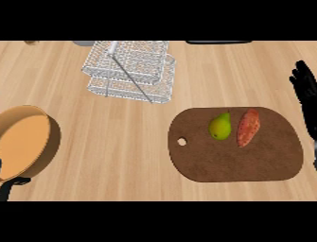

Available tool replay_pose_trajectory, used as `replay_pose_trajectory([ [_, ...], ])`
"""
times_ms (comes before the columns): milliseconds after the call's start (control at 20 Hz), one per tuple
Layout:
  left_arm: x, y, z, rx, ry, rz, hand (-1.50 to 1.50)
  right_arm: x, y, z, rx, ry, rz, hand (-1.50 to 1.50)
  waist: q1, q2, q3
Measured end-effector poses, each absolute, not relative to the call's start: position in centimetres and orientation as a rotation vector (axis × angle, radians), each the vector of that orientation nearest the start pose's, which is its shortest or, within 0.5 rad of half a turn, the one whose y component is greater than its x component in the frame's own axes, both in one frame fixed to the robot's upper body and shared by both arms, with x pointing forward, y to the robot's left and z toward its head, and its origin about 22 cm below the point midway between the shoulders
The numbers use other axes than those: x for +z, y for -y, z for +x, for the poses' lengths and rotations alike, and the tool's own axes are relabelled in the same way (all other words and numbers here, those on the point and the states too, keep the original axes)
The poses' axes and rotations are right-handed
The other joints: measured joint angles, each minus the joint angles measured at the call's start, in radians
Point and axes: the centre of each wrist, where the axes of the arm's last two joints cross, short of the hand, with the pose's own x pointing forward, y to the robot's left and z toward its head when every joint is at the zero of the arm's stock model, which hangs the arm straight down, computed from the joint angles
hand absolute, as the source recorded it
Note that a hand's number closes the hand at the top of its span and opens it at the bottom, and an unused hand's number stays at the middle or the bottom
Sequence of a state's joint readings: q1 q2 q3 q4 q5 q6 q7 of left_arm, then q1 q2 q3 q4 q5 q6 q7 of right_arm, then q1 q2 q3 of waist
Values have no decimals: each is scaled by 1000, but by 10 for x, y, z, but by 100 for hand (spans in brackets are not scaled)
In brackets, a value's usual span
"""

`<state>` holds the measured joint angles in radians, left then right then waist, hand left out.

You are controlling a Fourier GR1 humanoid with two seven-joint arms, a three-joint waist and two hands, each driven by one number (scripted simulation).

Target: Pick the sweet potato from the cutting board and place it in the tiered basket

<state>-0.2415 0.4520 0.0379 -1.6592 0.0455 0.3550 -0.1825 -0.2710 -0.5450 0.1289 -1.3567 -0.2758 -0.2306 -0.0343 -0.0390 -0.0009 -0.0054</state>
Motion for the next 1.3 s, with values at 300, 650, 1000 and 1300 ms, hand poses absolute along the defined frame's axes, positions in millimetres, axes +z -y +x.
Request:
replay_pose_trajectory([
  [300, 66, -273, 283, -164, 1880, 271, 0, 55, 298, 327, -194, 1552, -424, -150, 31, 18, 3],
  [650, 6, -236, 267, -225, 1615, -5, 0, 30, 257, 351, -482, 1480, -614, -150, 52, 19, 4],
  [1000, -11, -234, 267, -228, 1540, -56, 0, 49, 245, 373, -297, 1439, -824, -150, 38, -2, 1],
  [1300, -15, -235, 265, -233, 1519, -62, 0, 48, 273, 379, 64, 1113, -922, -150, 33, -13, -8],
])
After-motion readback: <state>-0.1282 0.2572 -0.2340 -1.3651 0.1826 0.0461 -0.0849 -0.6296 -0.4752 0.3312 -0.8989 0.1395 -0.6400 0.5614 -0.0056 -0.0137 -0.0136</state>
